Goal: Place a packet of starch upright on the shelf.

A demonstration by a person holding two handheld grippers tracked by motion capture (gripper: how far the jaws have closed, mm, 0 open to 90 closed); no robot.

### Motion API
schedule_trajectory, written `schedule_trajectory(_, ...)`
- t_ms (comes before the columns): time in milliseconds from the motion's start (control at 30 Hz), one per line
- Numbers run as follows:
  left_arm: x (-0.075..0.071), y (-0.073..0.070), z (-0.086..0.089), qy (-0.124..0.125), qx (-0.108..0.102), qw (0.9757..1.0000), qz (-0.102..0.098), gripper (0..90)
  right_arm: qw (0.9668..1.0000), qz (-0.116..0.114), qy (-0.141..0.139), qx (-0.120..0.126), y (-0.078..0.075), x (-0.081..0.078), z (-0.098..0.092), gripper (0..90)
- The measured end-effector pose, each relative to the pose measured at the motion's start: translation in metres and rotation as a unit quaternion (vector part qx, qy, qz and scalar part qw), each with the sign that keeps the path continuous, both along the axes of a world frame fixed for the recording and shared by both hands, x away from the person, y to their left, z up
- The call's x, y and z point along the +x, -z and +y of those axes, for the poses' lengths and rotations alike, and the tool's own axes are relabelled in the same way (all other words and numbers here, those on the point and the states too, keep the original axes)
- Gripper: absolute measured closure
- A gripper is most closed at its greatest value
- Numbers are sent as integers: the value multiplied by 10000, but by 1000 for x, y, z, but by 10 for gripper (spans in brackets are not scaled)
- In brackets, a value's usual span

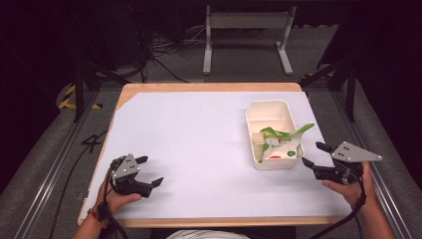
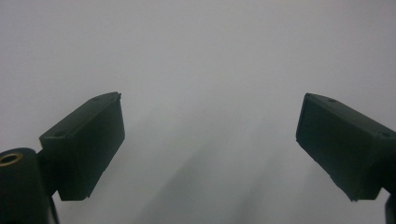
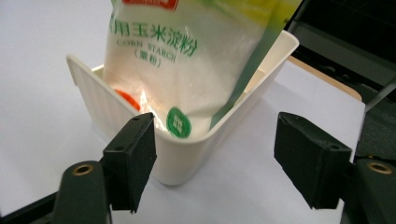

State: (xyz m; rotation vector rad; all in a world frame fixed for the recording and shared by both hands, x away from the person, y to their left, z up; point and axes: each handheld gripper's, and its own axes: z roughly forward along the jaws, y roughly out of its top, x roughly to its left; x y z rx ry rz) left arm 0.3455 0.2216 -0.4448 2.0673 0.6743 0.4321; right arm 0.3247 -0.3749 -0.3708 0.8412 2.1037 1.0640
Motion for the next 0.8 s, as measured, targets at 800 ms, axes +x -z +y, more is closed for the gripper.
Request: schedule_trajectory(800,0,-3,6,-80,-94,9998,-181,85,9988,234,362,215,64,-13,-5,115)
